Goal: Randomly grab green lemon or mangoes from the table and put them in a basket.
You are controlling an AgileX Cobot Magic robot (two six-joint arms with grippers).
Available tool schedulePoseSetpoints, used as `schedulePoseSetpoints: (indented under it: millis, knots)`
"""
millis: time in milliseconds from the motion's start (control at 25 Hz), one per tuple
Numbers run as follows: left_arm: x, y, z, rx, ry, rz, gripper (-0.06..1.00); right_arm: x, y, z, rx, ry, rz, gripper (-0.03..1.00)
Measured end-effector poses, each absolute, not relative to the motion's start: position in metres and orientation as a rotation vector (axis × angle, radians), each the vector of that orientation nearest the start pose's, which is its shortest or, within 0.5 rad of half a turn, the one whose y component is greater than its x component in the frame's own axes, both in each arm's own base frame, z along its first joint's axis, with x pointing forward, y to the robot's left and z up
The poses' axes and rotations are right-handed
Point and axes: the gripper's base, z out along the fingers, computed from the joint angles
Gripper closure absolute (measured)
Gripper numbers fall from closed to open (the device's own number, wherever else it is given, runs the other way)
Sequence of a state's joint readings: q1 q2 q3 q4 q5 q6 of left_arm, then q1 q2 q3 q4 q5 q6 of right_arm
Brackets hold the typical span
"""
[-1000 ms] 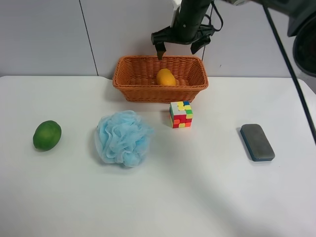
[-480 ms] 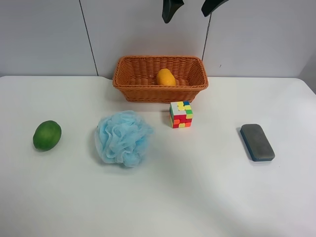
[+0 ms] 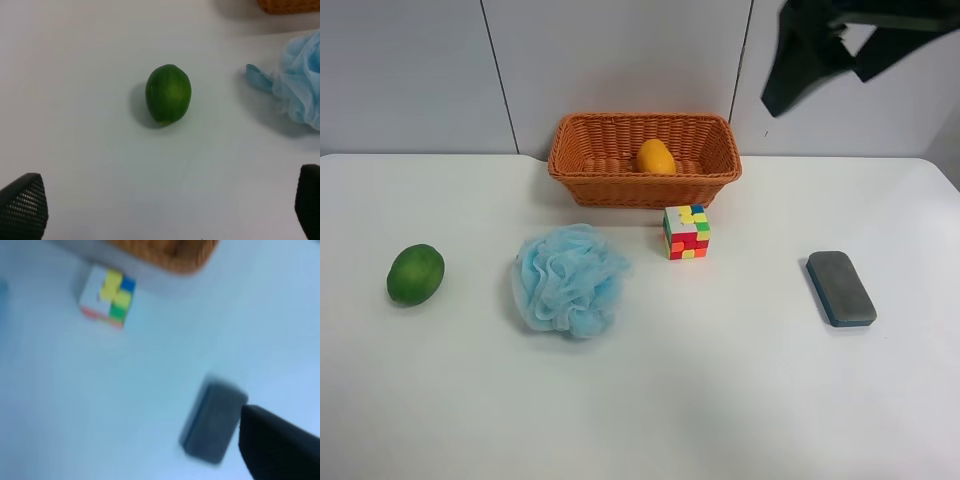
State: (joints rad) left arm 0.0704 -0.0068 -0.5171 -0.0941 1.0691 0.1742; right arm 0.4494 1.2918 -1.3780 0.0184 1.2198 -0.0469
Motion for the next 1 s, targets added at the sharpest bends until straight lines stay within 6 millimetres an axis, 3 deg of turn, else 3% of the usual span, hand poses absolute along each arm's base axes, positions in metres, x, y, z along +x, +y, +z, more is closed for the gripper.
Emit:
schedulePoseSetpoints:
  millis: [280, 440, 720, 1000]
  knots:
    - [-0.008, -0.008, 0.282, 0.111, 2.022, 0.042, -0.05, 0.136, 0.067, 0.371, -0.633, 2.509, 0.174, -0.02]
    - [-0.008, -0.008, 0.282, 0.111, 2.022, 0.042, -0.05, 0.098, 0.049, 0.352, -0.626, 2.476, 0.18, -0.02]
    - [-0.008, -0.008, 0.282, 0.111, 2.022, 0.042, -0.05, 0.052, 0.025, 0.313, -0.583, 2.435, 0.176, -0.02]
    - [-0.008, -0.008, 0.282, 0.111, 2.022, 0.042, -0.05, 0.027, 0.007, 0.288, -0.301, 2.316, 0.098, -0.02]
